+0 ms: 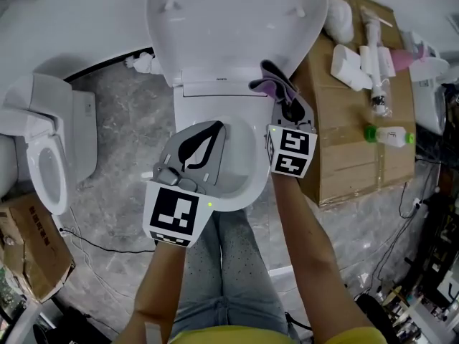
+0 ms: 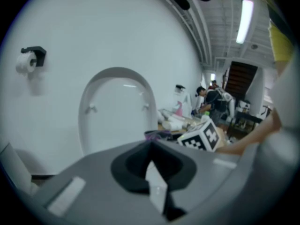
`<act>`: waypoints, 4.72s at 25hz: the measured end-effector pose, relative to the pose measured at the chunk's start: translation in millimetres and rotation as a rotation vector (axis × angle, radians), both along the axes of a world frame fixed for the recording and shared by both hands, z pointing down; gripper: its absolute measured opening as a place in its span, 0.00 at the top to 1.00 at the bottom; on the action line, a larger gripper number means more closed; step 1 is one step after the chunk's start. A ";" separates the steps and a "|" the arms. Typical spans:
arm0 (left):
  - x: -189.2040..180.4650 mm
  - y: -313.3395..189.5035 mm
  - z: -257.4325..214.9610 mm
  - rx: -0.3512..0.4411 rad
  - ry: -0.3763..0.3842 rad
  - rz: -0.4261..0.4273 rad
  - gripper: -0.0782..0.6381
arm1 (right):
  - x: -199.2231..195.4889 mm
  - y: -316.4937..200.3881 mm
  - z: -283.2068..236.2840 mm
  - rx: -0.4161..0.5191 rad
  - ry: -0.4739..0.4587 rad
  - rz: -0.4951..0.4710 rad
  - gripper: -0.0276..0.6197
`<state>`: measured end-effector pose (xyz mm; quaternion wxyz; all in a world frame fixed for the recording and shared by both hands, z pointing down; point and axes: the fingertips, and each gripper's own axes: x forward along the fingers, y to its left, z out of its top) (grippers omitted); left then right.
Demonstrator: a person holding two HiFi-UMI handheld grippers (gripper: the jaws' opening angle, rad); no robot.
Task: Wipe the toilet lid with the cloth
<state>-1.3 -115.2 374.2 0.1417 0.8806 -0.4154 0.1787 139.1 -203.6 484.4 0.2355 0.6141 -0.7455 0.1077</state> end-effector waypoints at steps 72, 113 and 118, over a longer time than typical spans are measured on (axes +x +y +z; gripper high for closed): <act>-47.3 -257.5 -103.5 0.029 -0.376 0.433 0.59 | -35.3 35.5 -296.1 0.152 -0.133 -0.073 0.88; -41.0 90.1 -24.1 0.181 -0.755 0.493 0.59 | -42.8 201.0 -283.5 0.143 -0.210 -0.267 0.88; -42.5 129.8 -1.7 0.209 -0.765 0.569 0.59 | -58.0 232.6 -266.7 0.117 -0.223 -0.205 0.88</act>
